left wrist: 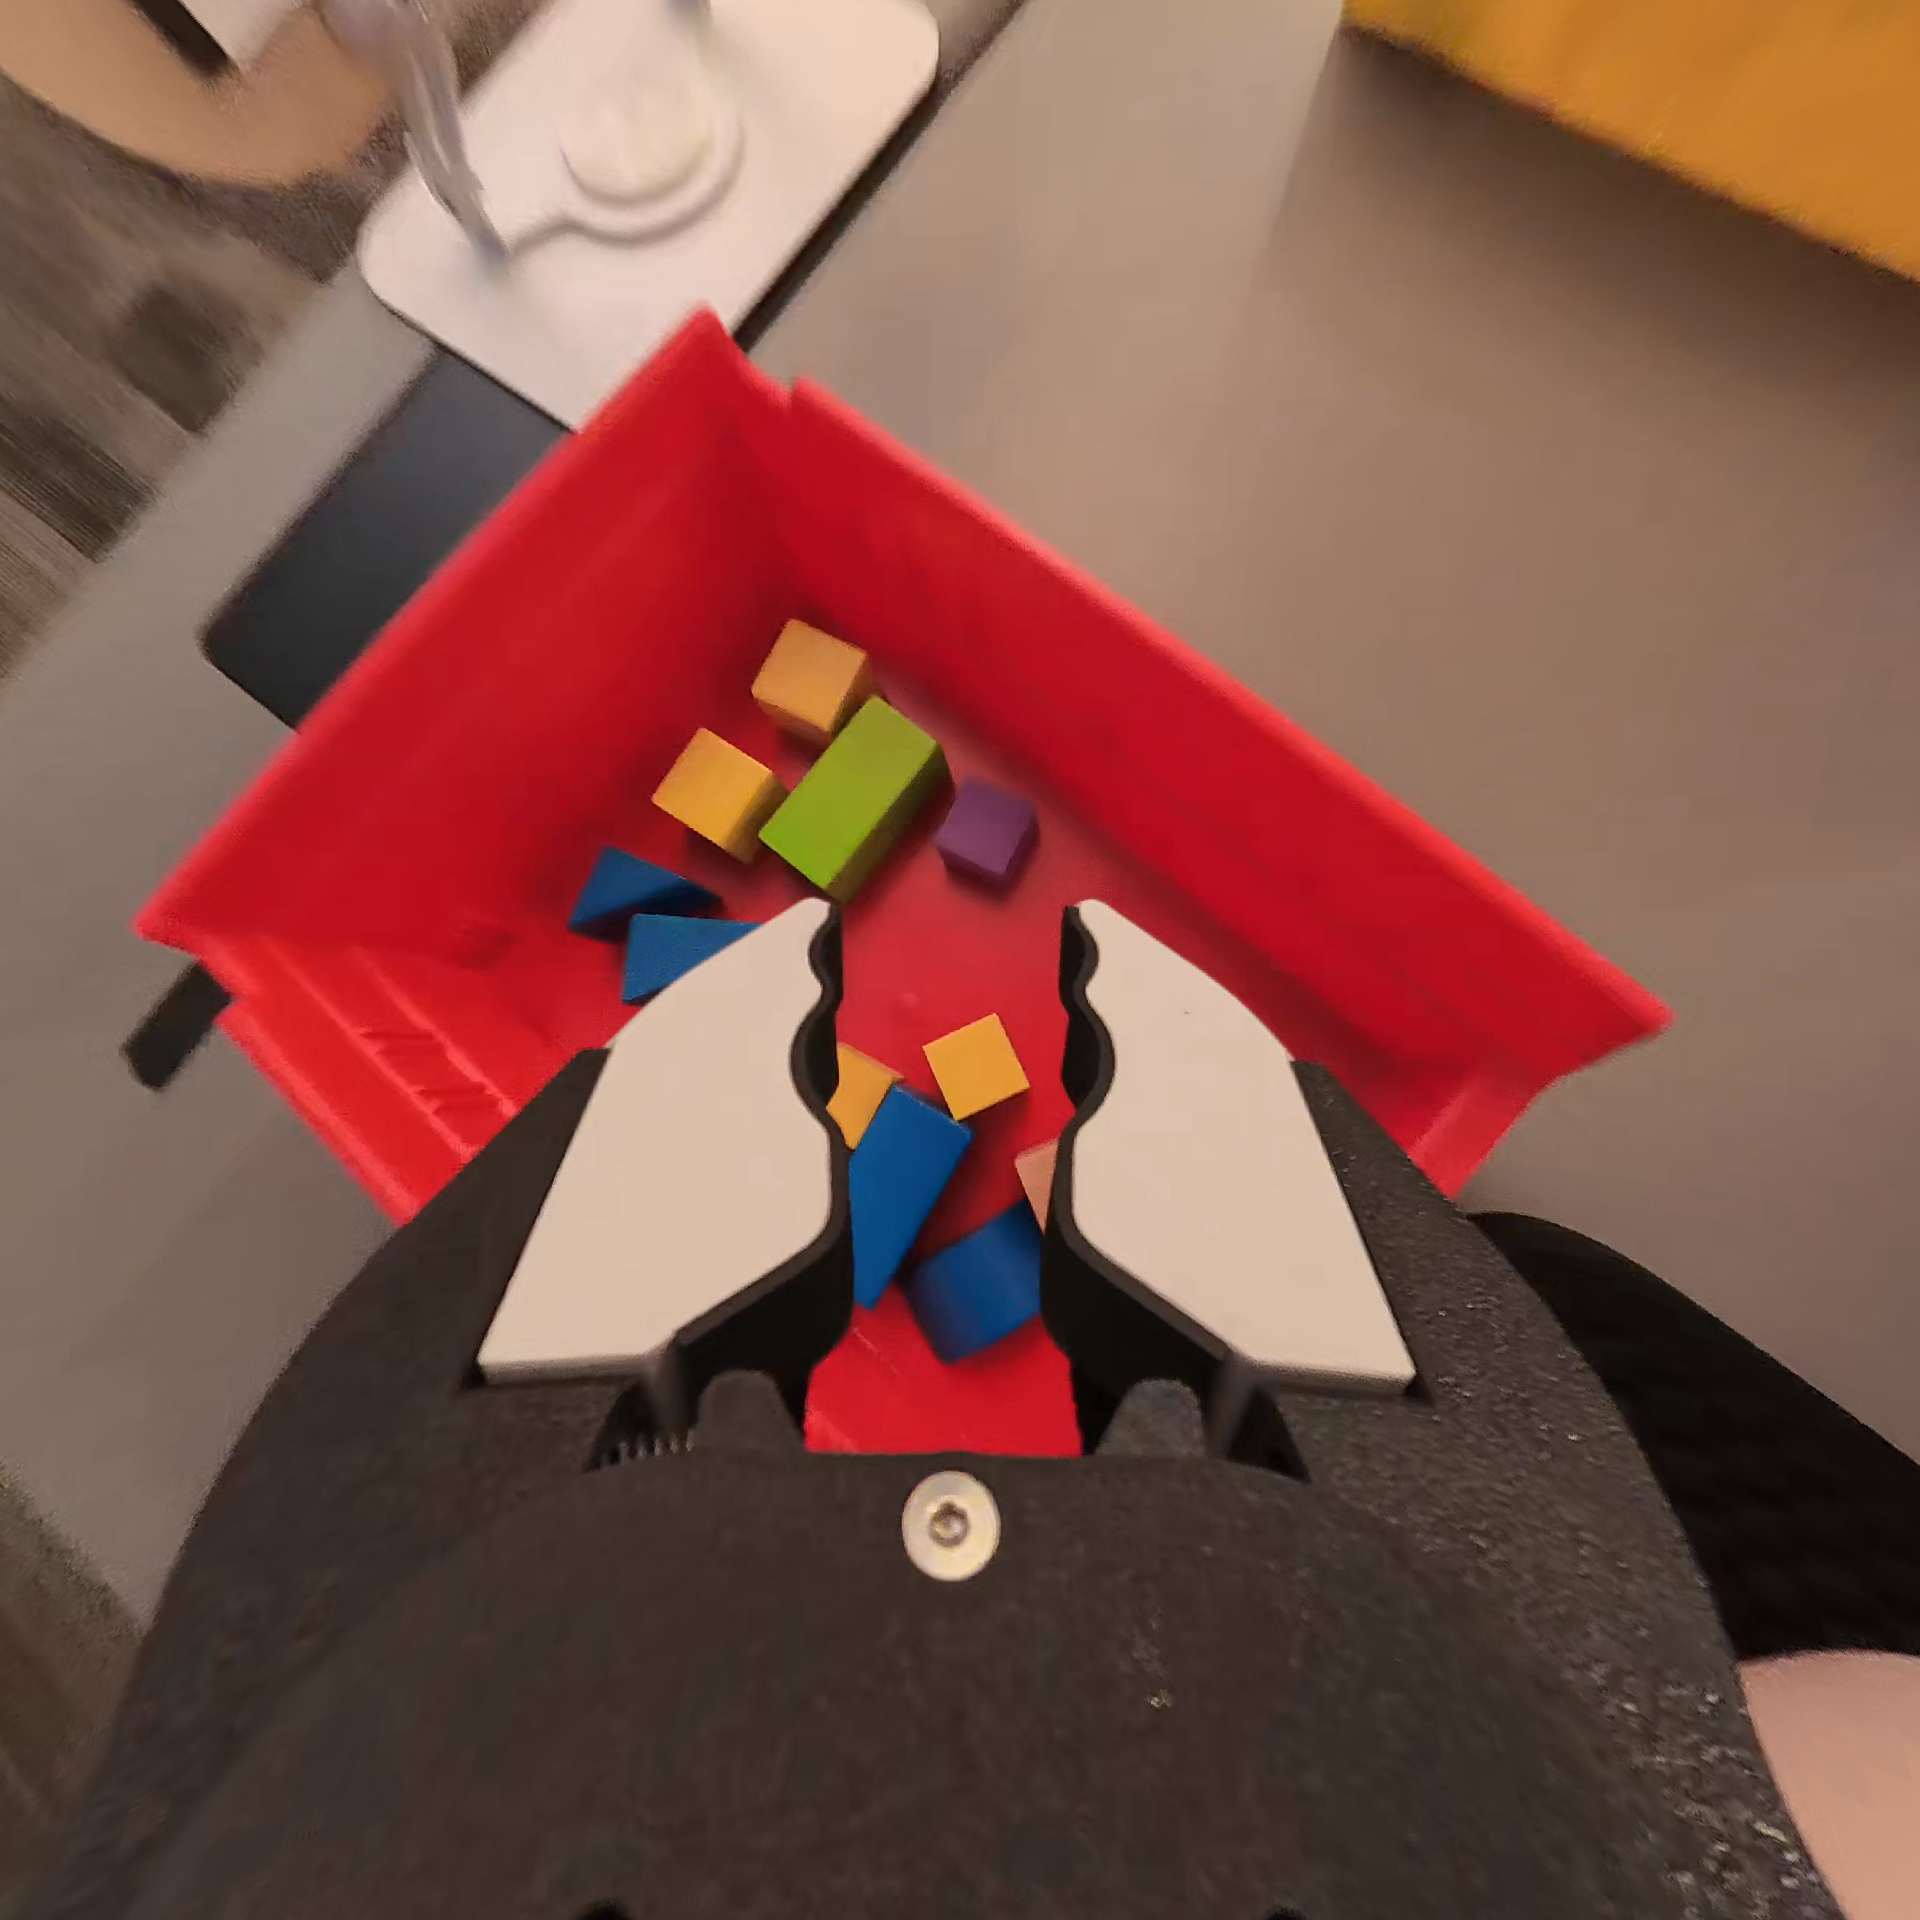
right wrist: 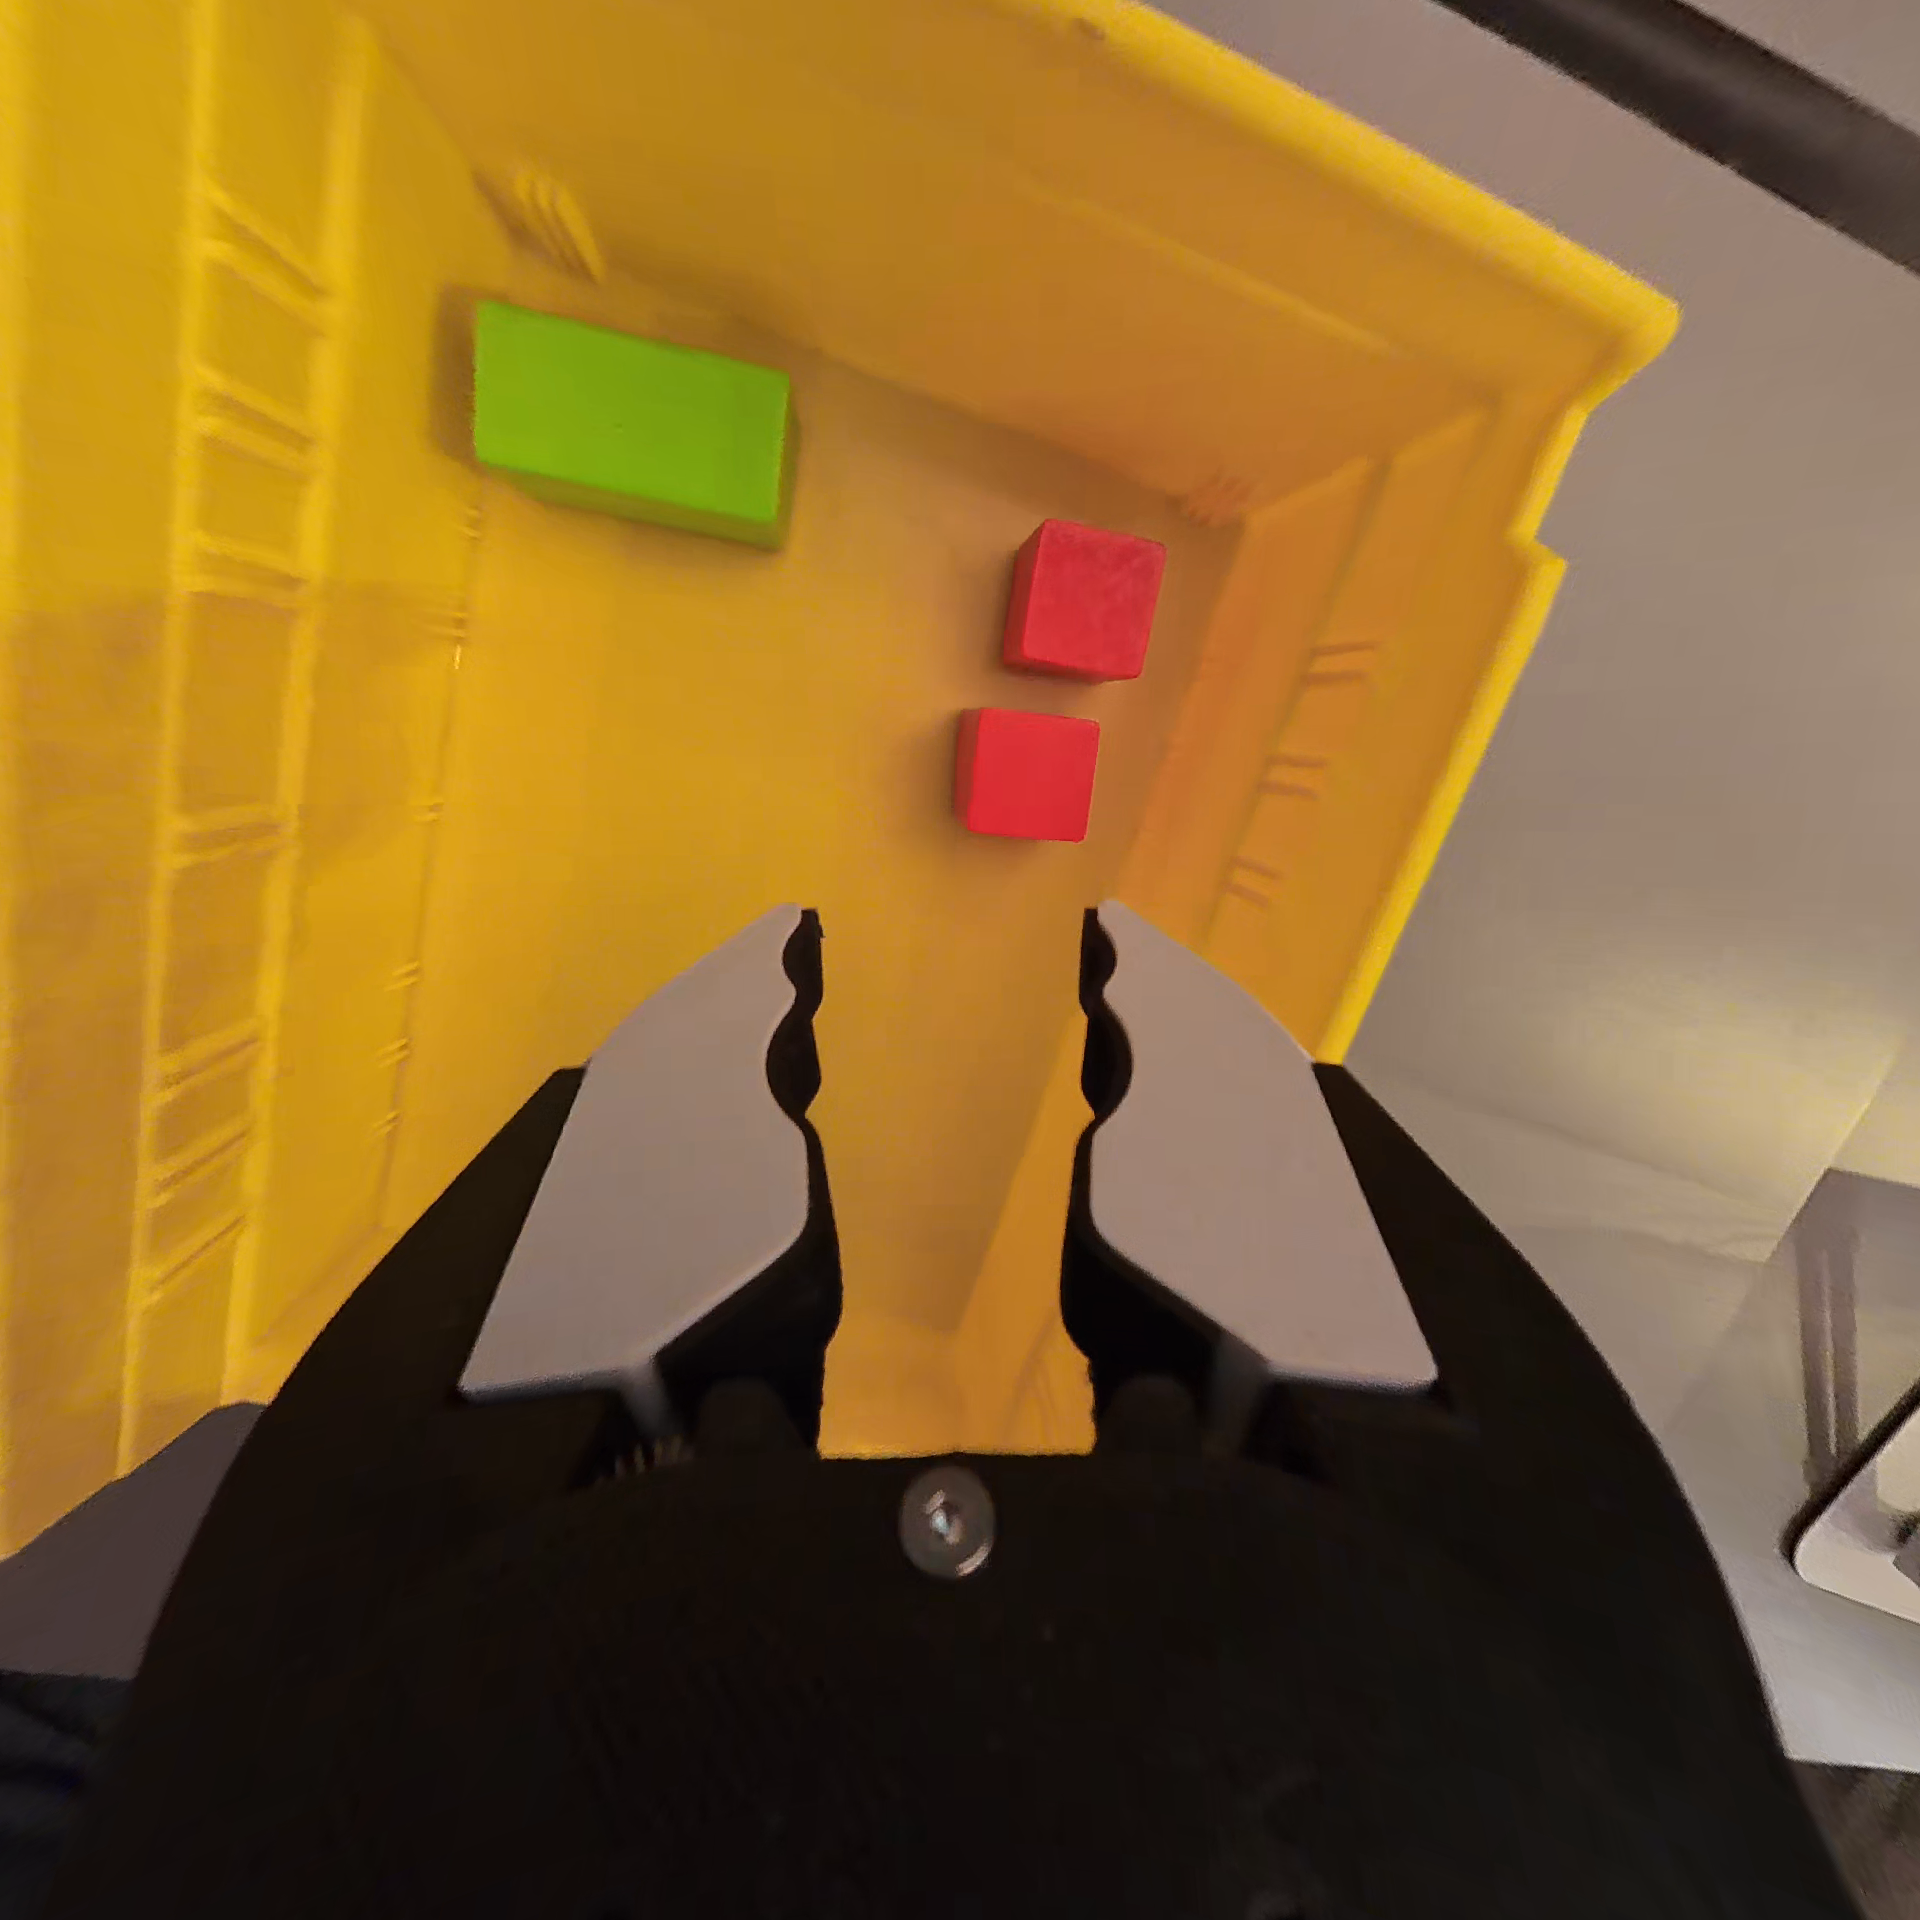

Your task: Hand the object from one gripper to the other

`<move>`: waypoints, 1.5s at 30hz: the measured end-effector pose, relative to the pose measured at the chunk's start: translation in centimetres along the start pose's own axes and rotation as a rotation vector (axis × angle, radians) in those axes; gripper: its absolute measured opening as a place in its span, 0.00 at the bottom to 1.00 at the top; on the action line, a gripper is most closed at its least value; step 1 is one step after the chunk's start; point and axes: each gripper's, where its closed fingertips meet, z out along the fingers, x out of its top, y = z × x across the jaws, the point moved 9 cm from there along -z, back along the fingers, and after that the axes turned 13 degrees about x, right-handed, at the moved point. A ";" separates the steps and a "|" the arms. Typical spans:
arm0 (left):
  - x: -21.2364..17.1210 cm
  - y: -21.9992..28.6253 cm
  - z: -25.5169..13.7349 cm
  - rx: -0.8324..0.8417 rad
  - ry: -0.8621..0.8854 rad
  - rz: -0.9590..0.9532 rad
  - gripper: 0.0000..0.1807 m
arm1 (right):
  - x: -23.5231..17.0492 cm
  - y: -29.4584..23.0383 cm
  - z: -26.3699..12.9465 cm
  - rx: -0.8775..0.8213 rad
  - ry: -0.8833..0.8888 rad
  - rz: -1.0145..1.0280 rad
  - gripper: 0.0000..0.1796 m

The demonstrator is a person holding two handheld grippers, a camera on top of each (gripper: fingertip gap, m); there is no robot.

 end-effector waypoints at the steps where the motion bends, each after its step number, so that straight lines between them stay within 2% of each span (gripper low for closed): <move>1: 0.0 0.1 0.8 -0.007 -0.015 0.003 0.22 | -0.1 0.0 -0.3 0.003 0.009 -0.003 0.27; 7: -0.2 2.1 6.6 -0.072 -0.092 0.174 0.23 | -0.4 0.0 -1.1 0.034 0.033 -0.017 0.27; 12: -0.9 2.5 9.9 -0.096 -0.111 0.201 0.23 | -0.5 0.0 -1.0 0.049 0.022 -0.028 0.27; 23: -1.8 2.9 12.0 -0.100 -0.171 0.228 0.20 | -0.5 -0.6 0.2 0.053 -0.067 -0.062 0.27; 29: -2.1 3.0 12.4 -0.103 -0.196 0.238 0.17 | -0.7 -0.8 -0.7 0.035 -0.044 -0.055 0.27; 34: -1.2 2.5 10.4 -0.097 -0.128 0.221 0.16 | -0.6 -1.9 -2.2 0.001 0.009 -0.097 0.27; 36: 0.0 1.9 8.1 -0.083 -0.014 0.185 0.16 | -0.4 -3.1 -3.3 -0.022 0.058 -0.146 0.26; 38: 1.8 1.6 5.0 -0.130 0.186 0.110 0.16 | 0.1 -5.2 -4.8 -0.036 0.146 -0.236 0.24; 41: 4.1 2.9 0.4 -0.377 0.431 0.033 0.16 | 1.2 -10.5 -7.2 -0.050 0.360 -0.517 0.24; 44: 5.3 5.2 -2.0 -0.552 0.501 0.104 0.16 | 0.9 -17.4 -7.6 0.095 0.540 -0.931 0.23; 45: 5.7 6.1 -2.3 -0.607 0.507 0.134 0.16 | 0.5 -19.5 -7.4 0.136 0.572 -1.039 0.18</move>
